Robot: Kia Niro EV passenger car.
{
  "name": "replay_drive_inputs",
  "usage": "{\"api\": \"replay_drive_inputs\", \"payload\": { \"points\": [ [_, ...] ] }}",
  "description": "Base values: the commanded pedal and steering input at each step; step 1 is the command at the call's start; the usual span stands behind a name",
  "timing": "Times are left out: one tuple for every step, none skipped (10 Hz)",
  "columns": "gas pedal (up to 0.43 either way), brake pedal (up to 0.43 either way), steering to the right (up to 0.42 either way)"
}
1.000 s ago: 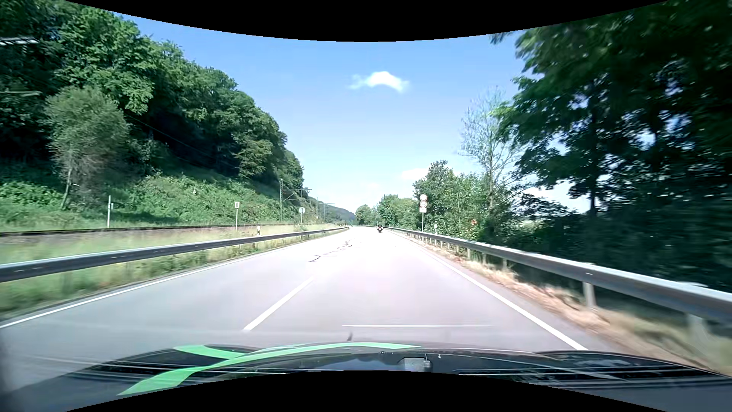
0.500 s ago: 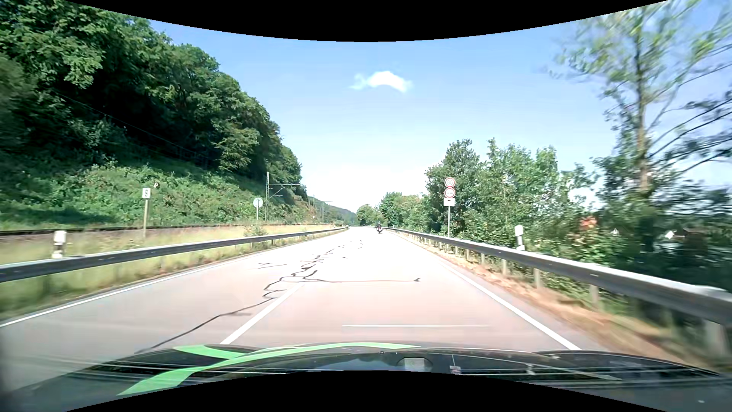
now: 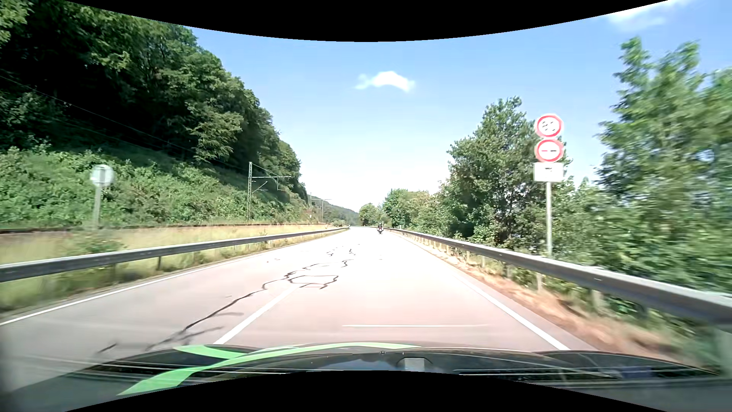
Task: Follow the waypoints while adhering to traffic rules and regulations
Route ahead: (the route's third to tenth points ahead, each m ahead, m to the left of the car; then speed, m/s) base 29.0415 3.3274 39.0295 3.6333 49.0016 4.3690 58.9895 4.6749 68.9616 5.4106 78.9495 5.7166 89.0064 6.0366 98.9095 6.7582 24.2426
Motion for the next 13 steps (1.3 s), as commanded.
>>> {"api": "replay_drive_inputs", "payload": {
  "points": [
    [0.138, 0.0, -0.007],
    [0.15, 0.0, -0.007],
    [0.15, 0.0, -0.007],
    [0.157, 0.0, -0.008],
    [0.157, 0.0, -0.008],
    [0.169, 0.0, -0.008],
    [0.177, 0.0, -0.008],
    [0.189, 0.0, -0.007],
    [0.189, 0.0, -0.007],
    [0.189, 0.0, -0.007],
    [0.197, 0.0, -0.007],
    [0.197, 0.0, -0.007],
    [0.197, 0.0, -0.007]
  ]
}}
